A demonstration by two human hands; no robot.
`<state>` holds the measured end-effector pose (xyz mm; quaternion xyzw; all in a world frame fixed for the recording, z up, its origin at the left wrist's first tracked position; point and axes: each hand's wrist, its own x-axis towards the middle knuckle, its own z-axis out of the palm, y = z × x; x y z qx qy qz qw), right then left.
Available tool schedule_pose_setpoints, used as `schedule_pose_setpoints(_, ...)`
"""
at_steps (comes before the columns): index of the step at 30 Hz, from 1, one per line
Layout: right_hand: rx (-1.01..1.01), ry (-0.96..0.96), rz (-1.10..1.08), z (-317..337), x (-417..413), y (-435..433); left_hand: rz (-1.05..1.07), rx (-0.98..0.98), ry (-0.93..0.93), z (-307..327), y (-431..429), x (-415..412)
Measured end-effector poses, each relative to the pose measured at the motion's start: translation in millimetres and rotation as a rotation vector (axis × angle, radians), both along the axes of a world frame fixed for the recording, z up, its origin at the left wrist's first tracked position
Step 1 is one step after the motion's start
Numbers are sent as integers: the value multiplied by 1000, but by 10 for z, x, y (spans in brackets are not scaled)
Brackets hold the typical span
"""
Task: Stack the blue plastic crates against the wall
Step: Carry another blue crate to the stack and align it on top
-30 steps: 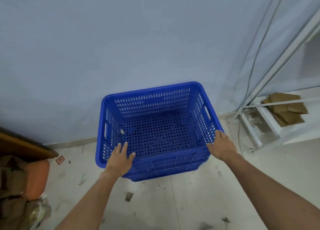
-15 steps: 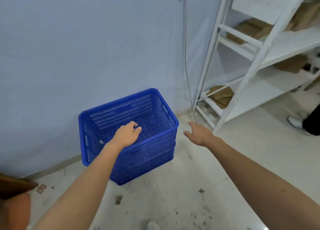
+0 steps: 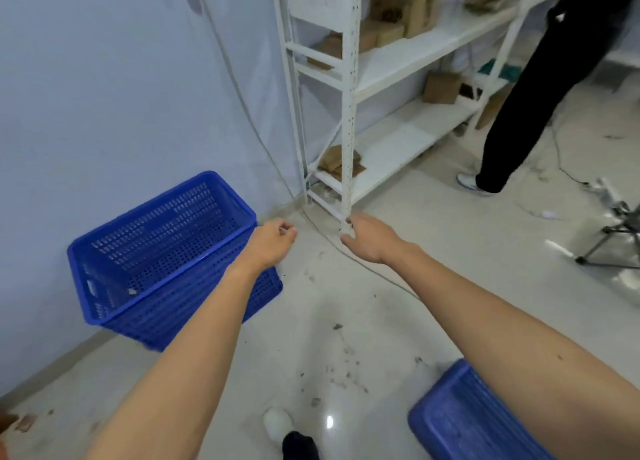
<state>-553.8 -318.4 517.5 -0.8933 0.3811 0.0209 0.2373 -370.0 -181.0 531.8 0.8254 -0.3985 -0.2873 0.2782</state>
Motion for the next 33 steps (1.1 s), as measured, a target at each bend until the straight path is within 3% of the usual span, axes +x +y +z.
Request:
schedule_pose_setpoints(11,40,8,-460,-241,-2468,493,-374,81,82,-299,-303,-1893)
schedule_pose_setpoints(22,141,168,-913,-1032,-4272,1972,-724,279,120,-1125,107,-3288)
schedule_pose_setpoints(33,281,246,-1063,-1785,-5866,2669,-866,504,123,-1815,587,-4762)
